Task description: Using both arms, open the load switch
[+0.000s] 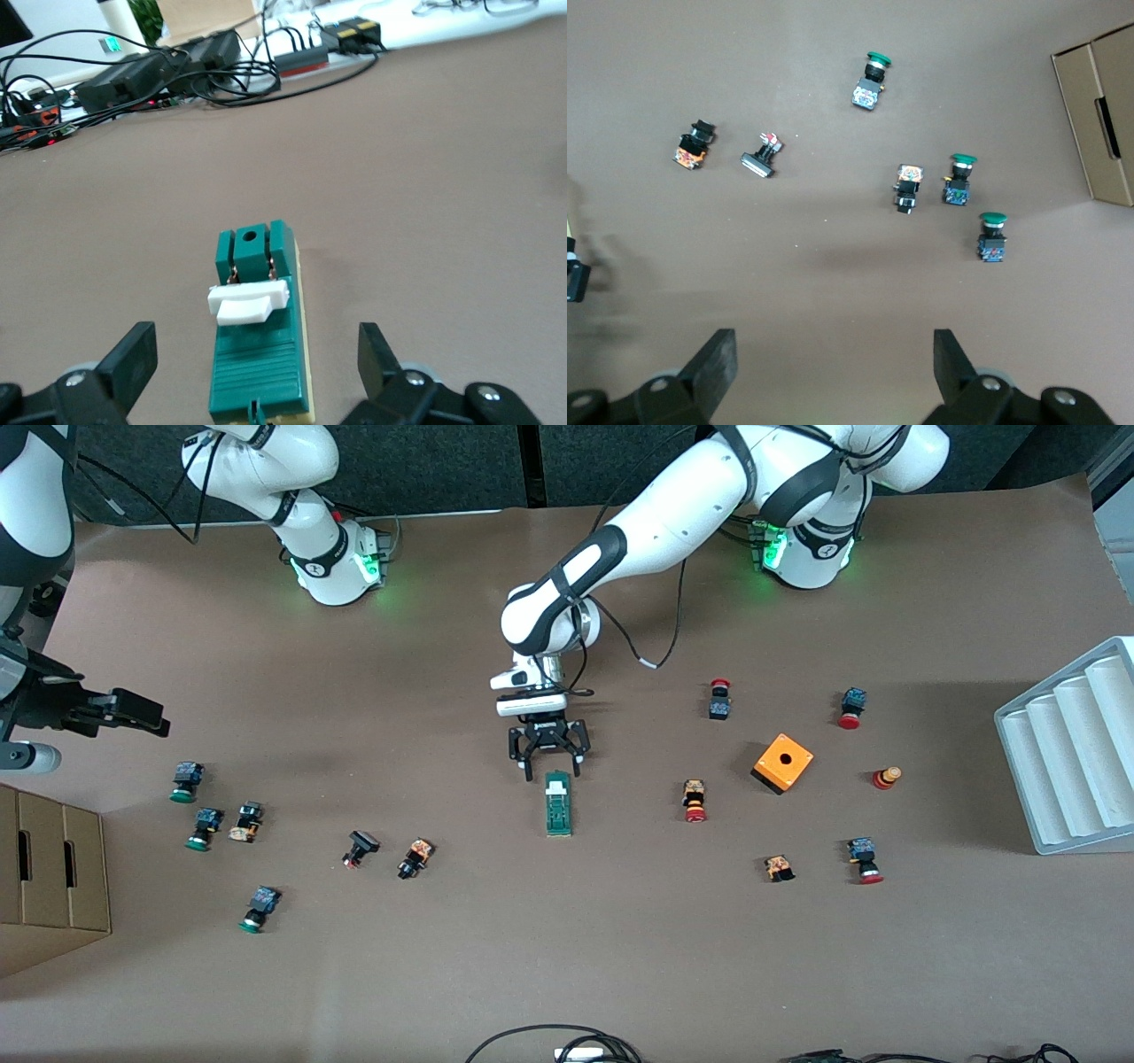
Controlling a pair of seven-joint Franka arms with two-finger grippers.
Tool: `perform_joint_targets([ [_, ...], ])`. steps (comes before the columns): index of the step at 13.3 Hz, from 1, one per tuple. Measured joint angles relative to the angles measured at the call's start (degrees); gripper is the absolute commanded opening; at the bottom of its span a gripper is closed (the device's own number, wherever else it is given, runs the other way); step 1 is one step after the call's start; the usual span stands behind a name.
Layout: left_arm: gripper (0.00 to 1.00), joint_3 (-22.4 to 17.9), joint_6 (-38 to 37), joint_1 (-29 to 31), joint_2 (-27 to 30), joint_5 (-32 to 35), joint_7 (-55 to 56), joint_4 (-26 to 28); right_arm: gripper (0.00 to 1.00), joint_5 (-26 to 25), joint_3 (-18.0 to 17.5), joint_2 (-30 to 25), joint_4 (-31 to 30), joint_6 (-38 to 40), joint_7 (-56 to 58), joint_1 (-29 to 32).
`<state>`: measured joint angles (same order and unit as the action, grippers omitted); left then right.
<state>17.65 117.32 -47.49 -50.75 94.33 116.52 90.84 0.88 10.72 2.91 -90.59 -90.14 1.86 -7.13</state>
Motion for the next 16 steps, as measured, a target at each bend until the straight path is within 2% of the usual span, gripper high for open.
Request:
perform_joint_targets([
  [3, 1.00, 0.0, 1.2, 0.1, 3.9, -11.0, -15.4, -0.9, 1.00, -0.1, 0.0, 0.0, 0.0, -0.4, 2.5, 0.6],
  [8, 1.00, -0.3, 1.4, 0.3, 7.2, -27.3, -39.0, -4.2, 1.00, -1.3, -0.1, 0.0, 0.0, -1.9, 4.1, 0.6],
  [12, 1.00, -3.8, 1.4, 0.5, 11.5, -44.1, -61.6, -7.0, 1.00, -1.3, -0.2, 0.0, 0.0, -1.9, 4.3, 0.6],
  [16, 1.00, -10.1, 1.1, 0.6, 17.1, -60.3, -84.0, -7.2, 1.00, -1.3, -0.1, 0.1, 0.0, -1.9, 4.3, 0.6],
])
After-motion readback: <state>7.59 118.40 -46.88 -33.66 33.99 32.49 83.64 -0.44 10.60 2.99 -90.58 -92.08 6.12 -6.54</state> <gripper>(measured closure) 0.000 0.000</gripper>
